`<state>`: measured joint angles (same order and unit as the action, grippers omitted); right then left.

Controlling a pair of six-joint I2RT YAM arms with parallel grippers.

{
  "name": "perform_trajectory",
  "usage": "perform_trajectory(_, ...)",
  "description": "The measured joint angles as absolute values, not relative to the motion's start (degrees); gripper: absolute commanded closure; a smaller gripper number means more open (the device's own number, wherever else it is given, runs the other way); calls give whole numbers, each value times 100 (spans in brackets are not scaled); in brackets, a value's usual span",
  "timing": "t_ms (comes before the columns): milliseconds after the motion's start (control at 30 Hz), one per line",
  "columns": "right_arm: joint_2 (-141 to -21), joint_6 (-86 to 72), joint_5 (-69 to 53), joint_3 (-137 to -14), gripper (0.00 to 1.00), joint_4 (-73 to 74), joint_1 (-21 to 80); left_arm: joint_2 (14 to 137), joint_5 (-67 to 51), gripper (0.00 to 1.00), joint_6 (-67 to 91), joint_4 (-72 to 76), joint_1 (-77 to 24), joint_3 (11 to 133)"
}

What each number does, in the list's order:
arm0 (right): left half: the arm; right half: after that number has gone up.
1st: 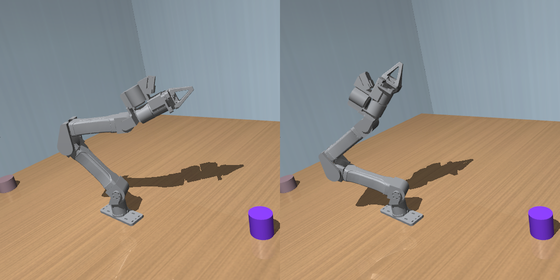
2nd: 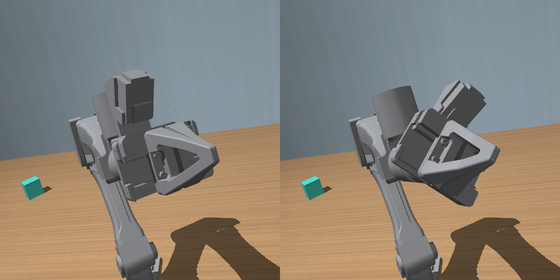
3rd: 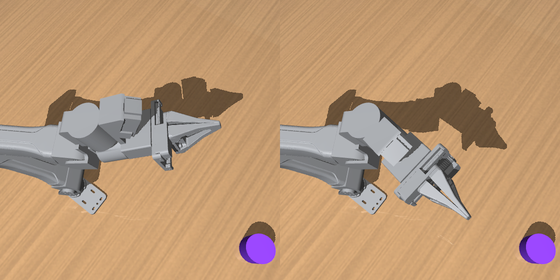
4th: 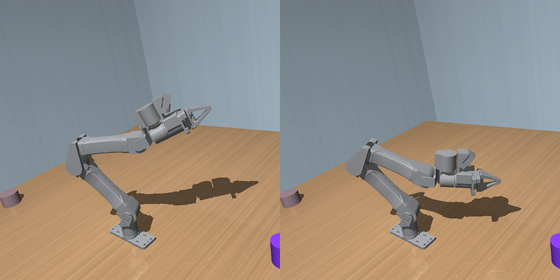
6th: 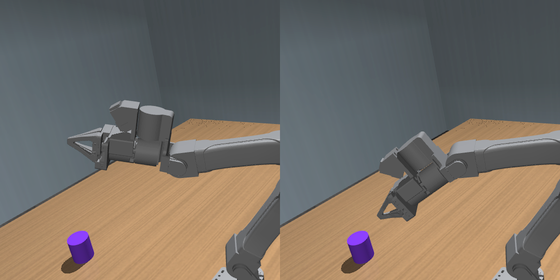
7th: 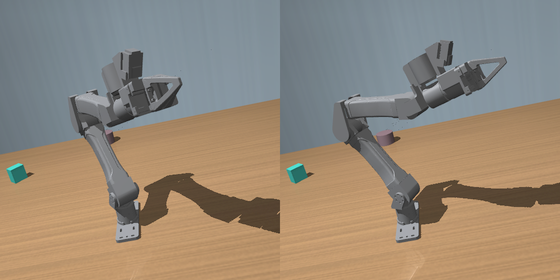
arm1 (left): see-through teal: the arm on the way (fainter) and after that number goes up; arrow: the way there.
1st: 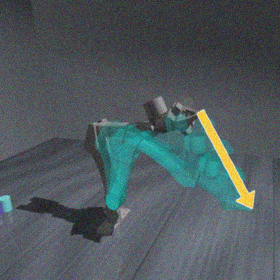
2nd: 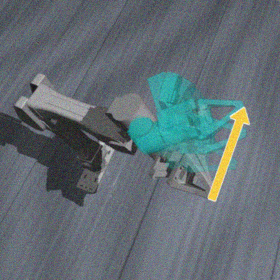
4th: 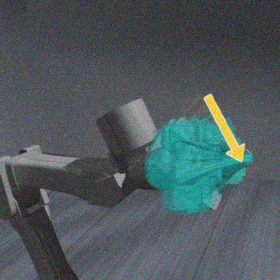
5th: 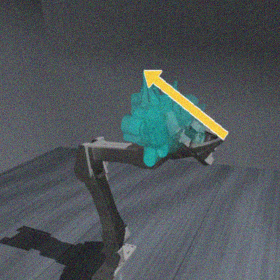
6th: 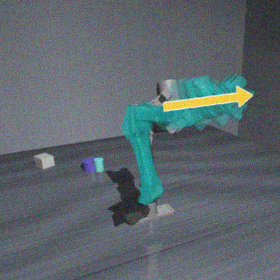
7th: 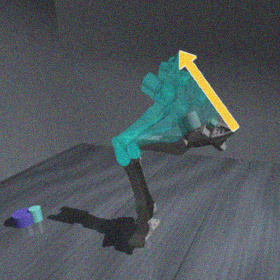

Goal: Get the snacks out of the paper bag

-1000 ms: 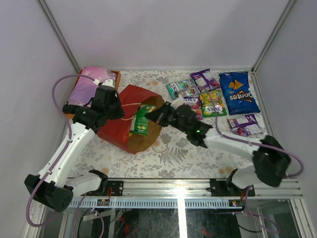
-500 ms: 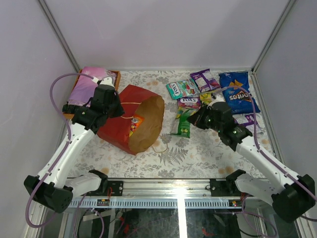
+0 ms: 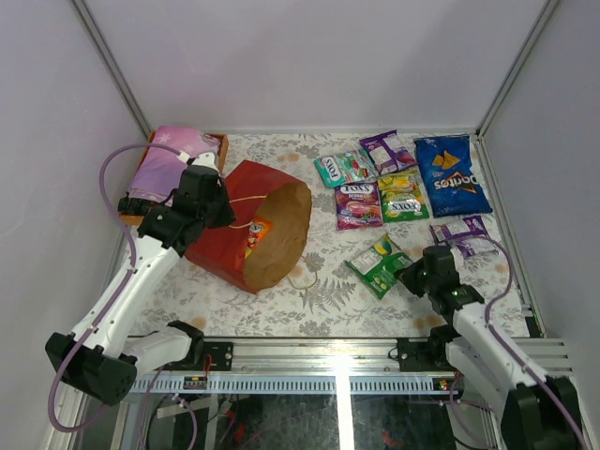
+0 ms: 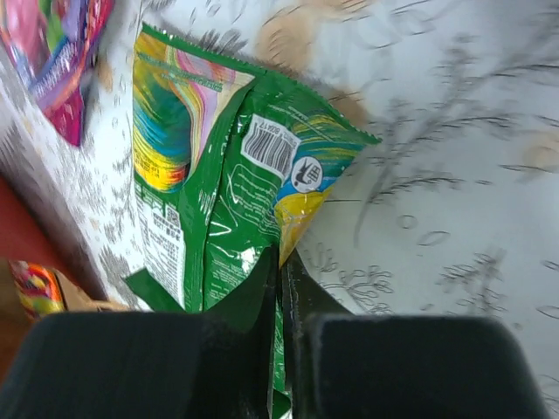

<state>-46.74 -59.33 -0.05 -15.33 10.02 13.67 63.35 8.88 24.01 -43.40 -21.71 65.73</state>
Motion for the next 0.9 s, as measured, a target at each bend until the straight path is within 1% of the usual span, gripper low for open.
perform_trajectory(100,-3656,-6528,556,-1153,100,1422,1363,6335,891,100,2364,-4335,-2171,6567)
perform_trajectory(200,-2963,-7094,1155,-969,100,1815,1354,6353,884,100,2329,-4333,-2171,6569)
perform_trajectory(367,-2670,-8047,1879,-718,100,1986,1350,6490,799,100,2290,-4327,-2171,6569)
perform_trajectory(467,-2755,-8560,2112,-642,100,1723,1347,6554,744,100,2261,-4324,-2171,6567)
perform_trajectory(500,-2856,-8691,2206,-613,96,1573,1350,6563,727,100,2250,-4327,-2171,6569)
perform_trajectory(533,-3013,-8785,2300,-589,83,1448,1350,6563,711,100,2239,-4324,-2171,6569)
perform_trajectory(600,-3385,-8860,2423,-578,38,1243,1350,6563,685,100,2217,-4324,-2171,6567)
perform_trajectory(633,-3599,-8836,2464,-602,24,1100,1350,6563,674,100,2202,-4324,-2171,6567)
perform_trajectory(667,-3780,-8805,2504,-663,17,917,1347,6563,659,100,2191,-4327,-2171,6567)
perform_trajectory(700,-3920,-8637,2504,-832,14,722,1347,6563,650,100,2176,-4327,-2171,6569)
perform_trajectory(733,-4058,-8442,2486,-1002,12,655,1347,6563,644,100,2169,-4327,-2171,6569)
perform_trajectory(900,-4547,-7590,2429,-2029,12,838,1540,6532,687,100,2156,-4348,-2171,6569)
